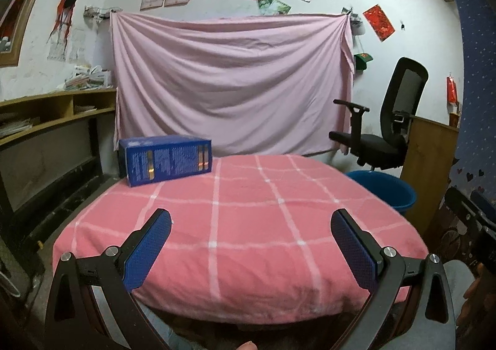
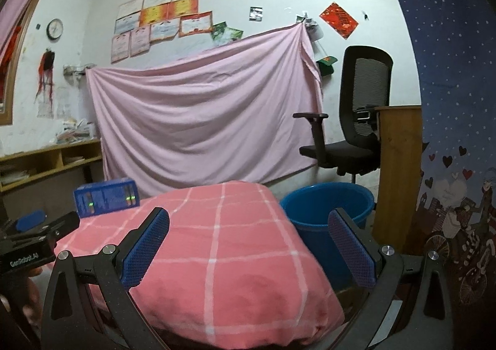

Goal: Collect trash

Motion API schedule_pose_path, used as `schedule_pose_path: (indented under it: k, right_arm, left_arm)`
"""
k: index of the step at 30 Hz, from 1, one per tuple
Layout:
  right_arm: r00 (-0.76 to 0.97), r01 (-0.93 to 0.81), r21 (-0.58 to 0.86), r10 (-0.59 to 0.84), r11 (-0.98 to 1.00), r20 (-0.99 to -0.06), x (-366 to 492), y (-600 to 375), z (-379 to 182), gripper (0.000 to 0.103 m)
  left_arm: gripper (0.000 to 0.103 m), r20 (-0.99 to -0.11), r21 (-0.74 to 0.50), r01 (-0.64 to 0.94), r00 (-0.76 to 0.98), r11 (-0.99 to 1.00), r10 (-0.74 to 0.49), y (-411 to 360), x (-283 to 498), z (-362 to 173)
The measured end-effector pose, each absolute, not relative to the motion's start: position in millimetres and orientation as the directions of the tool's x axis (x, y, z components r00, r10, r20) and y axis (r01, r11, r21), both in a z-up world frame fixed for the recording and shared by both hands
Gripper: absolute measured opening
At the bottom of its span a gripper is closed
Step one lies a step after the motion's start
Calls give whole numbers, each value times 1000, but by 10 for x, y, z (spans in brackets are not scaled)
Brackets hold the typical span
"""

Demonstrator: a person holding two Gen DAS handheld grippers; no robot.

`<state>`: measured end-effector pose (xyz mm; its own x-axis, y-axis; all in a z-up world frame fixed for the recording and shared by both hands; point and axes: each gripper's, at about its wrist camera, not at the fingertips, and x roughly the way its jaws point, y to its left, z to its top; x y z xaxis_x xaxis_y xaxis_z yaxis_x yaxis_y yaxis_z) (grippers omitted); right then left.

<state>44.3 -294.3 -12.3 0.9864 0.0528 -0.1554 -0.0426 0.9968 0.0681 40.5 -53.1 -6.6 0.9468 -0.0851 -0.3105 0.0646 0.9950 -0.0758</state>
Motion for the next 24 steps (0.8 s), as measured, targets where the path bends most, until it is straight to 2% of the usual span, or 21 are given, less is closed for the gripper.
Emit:
schedule_pose_path:
  k: [24]
  right_arm:
    - [984, -40, 63, 51, 997, -172, 468, -2938, -164, 103]
  left_arm:
    - [101, -303, -57, 60, 950, 997, -75, -496, 361, -121]
